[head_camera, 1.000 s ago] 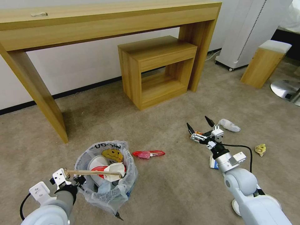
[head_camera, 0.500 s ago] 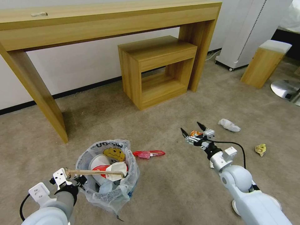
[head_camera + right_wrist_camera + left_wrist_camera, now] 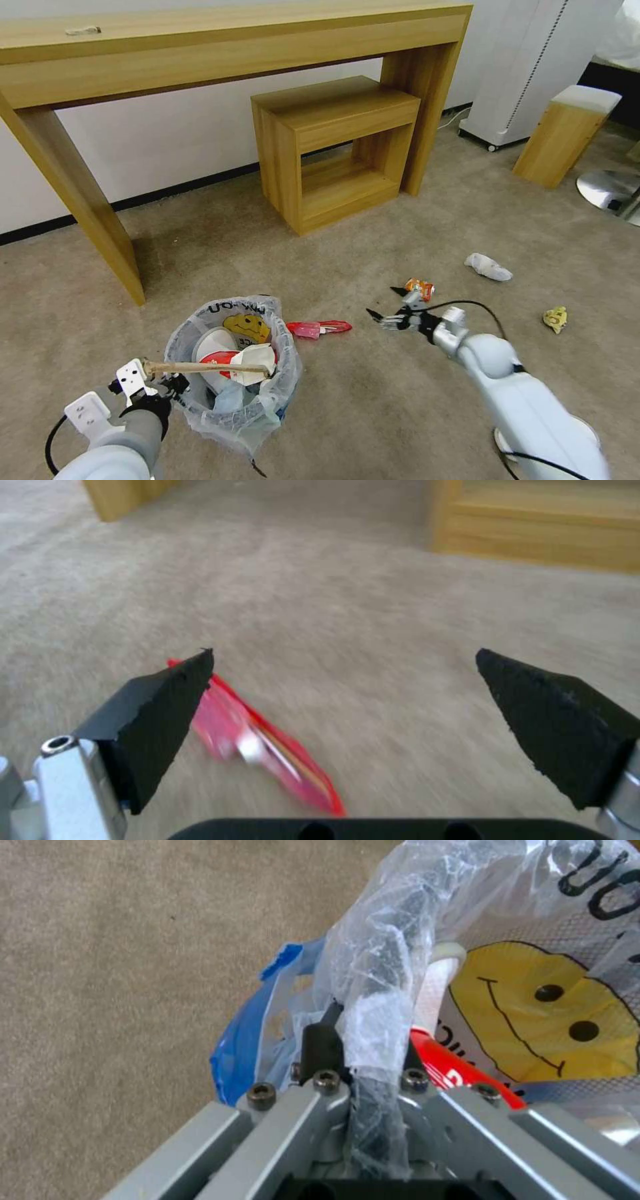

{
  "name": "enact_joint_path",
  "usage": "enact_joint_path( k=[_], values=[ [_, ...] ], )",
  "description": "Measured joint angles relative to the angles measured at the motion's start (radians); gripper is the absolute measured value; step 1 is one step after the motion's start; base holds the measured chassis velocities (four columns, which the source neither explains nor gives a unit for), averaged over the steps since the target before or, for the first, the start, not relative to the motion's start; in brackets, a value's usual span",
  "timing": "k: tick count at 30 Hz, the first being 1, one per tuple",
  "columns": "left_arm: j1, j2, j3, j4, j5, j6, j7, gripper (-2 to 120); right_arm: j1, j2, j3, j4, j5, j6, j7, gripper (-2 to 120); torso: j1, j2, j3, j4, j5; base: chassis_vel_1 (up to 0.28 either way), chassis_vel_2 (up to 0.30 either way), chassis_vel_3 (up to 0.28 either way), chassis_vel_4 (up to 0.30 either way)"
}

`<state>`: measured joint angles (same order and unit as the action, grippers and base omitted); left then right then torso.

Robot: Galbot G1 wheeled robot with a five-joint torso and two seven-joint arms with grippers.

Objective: Pick up the trash bin and place the garbage on the floor into it.

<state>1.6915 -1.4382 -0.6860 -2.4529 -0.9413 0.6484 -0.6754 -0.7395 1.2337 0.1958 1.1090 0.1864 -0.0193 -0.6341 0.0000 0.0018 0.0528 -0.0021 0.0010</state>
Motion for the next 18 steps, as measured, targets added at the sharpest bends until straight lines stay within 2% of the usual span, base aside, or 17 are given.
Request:
enact_joint_path(
  k=[5, 7, 8, 10, 13, 18],
  values=[
    [-0.011, 0.000, -0.006, -0.001, 0.000, -0.004, 0.000, 1, 0.130, 0.087, -0.067, -0.168, -0.073, 0.004, -0.068, 100, 0.000, 0.000, 0.000, 0.0002, -0.0002, 0.000, 0.000, 0.000, 0.000],
    [-0.017, -0.003, -0.006, -0.001, -0.001, -0.006, 0.001, 1, 0.183, 0.129, -0.094, -0.262, -0.141, 0.031, -0.107, 100, 0.000, 0.000, 0.000, -0.0004, -0.0008, 0.000, 0.000, 0.000, 0.000],
    [-0.017, -0.003, -0.006, -0.001, -0.001, -0.006, 0.001, 1, 0.183, 0.129, -0.094, -0.262, -0.141, 0.031, -0.107, 100, 0.000, 0.000, 0.000, -0.0004, -0.0008, 0.000, 0.000, 0.000, 0.000],
    [-0.019, -0.007, -0.005, -0.001, -0.001, -0.009, 0.001, 1, 0.221, 0.172, -0.100, -0.368, -0.224, 0.051, -0.118, 100, 0.000, 0.000, 0.000, -0.0004, -0.0004, 0.000, 0.000, 0.000, 0.000],
    [-0.017, -0.009, -0.005, -0.005, 0.000, -0.012, 0.002, 1, 0.237, 0.190, -0.099, -0.418, -0.257, 0.058, -0.111, 100, 0.000, 0.000, 0.000, -0.0003, -0.0005, 0.000, 0.000, 0.000, 0.000],
    [-0.011, -0.014, -0.001, -0.020, 0.003, -0.017, 0.005, 1, 0.262, 0.218, -0.093, -0.511, -0.311, 0.047, -0.022, 100, 0.000, 0.000, 0.000, -0.0005, -0.0004, 0.000, 0.000, 0.000, 0.000]
  ],
)
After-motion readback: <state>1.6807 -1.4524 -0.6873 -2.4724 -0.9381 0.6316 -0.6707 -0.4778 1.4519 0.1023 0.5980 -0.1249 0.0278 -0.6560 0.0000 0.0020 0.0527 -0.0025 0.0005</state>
